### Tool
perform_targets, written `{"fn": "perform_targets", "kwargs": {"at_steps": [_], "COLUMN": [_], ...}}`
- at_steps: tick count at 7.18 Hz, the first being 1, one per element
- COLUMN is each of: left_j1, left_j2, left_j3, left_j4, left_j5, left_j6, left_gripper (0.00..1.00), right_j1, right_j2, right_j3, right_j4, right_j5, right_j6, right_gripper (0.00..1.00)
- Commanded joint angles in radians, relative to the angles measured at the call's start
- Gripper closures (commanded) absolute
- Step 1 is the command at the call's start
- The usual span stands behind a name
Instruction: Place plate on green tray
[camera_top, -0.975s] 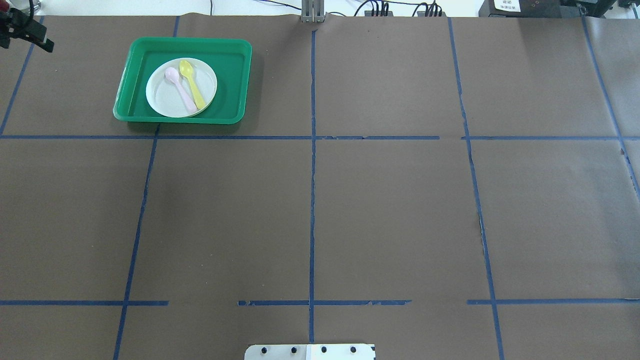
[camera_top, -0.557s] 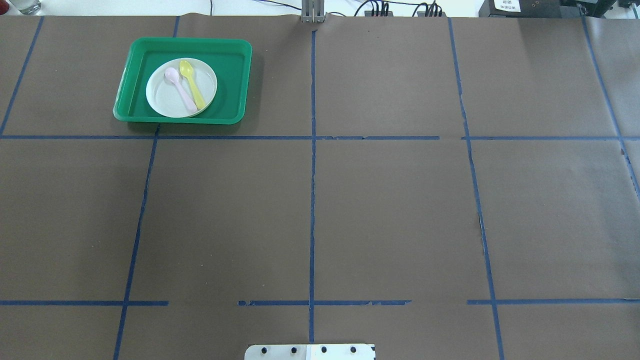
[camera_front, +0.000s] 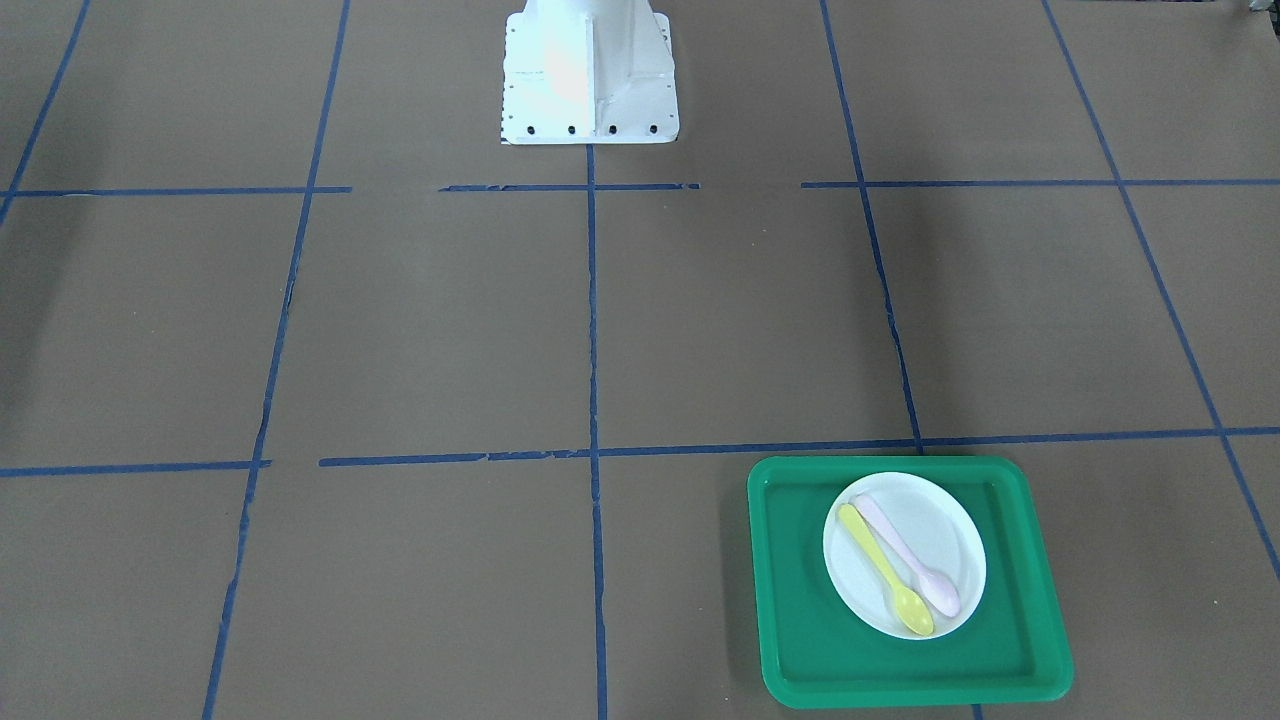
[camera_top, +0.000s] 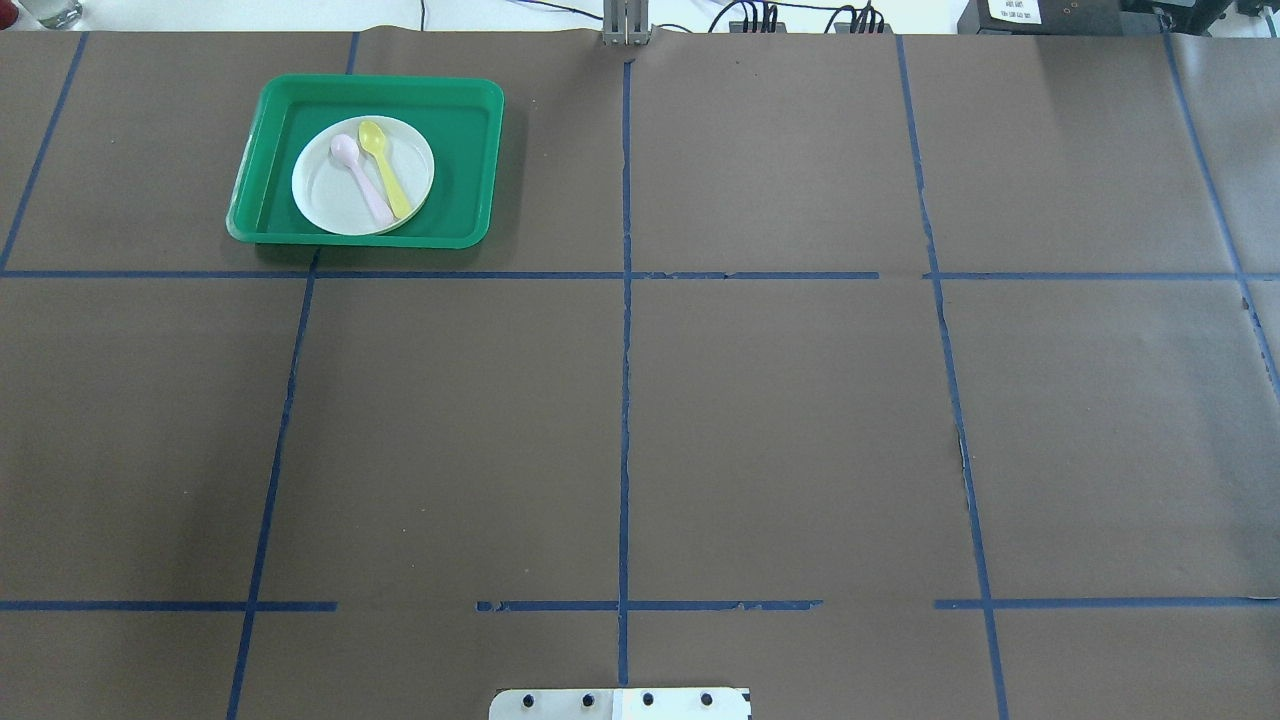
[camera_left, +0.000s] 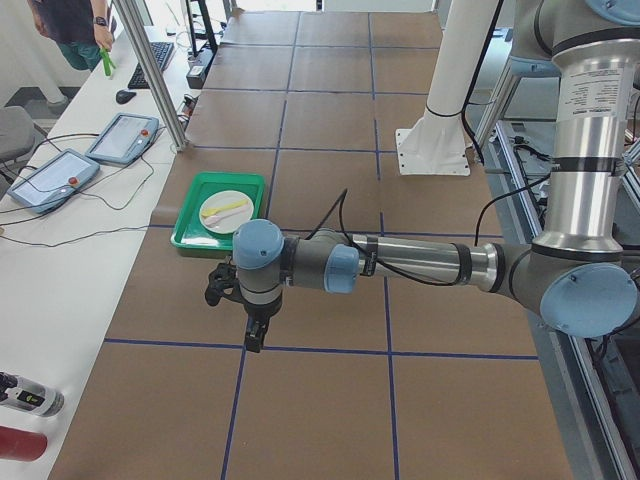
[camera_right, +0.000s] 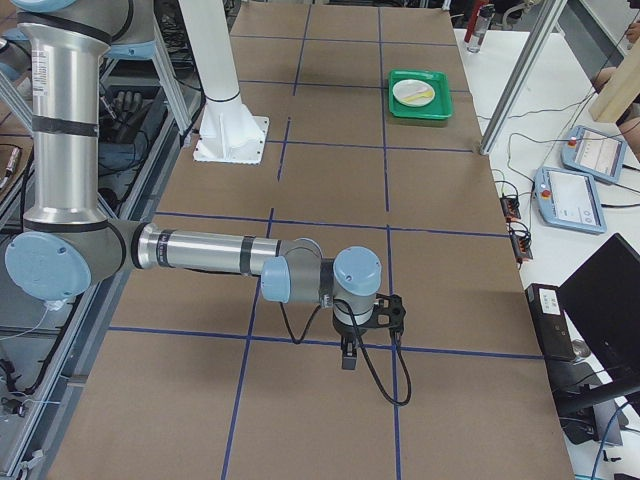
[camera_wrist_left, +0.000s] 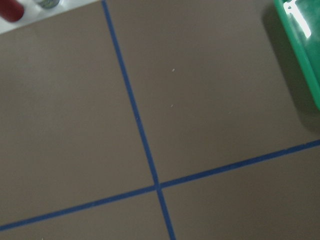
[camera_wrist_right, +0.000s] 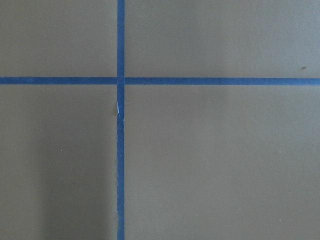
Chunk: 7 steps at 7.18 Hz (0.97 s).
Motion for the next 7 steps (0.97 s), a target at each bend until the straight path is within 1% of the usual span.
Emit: {"fn": "perform_targets", "kwargs": {"at_steps": [1, 3, 4, 7], "left_j1": [-0.008, -0.007, -0.005, -0.005], "left_j2": [0.052, 0.06, 0.06, 0.057], "left_j3": [0.0, 0.009, 0.009, 0.009], "left_j4": [0.004, 0.035, 0.062, 0.059], "left_j5": [-0.013, -0.025, -0.086, -0.096], "left_j6": [-0.006, -0.008, -0.013, -0.028], "left_gripper": [0.0, 0.0, 0.0, 0.0], "right_j1": [0.0, 0.0, 0.0, 0.0], "right_j2": [0.0, 0.0, 0.0, 0.0], "right_j3": [0.0, 0.0, 0.0, 0.0], "right_j4": [0.0, 0.0, 0.001, 0.002], "right_j5": [0.0, 0.0, 0.0, 0.0], "right_j6": [0.0, 0.0, 0.0, 0.0], "right_gripper": [0.0, 0.0, 0.0, 0.0]}}
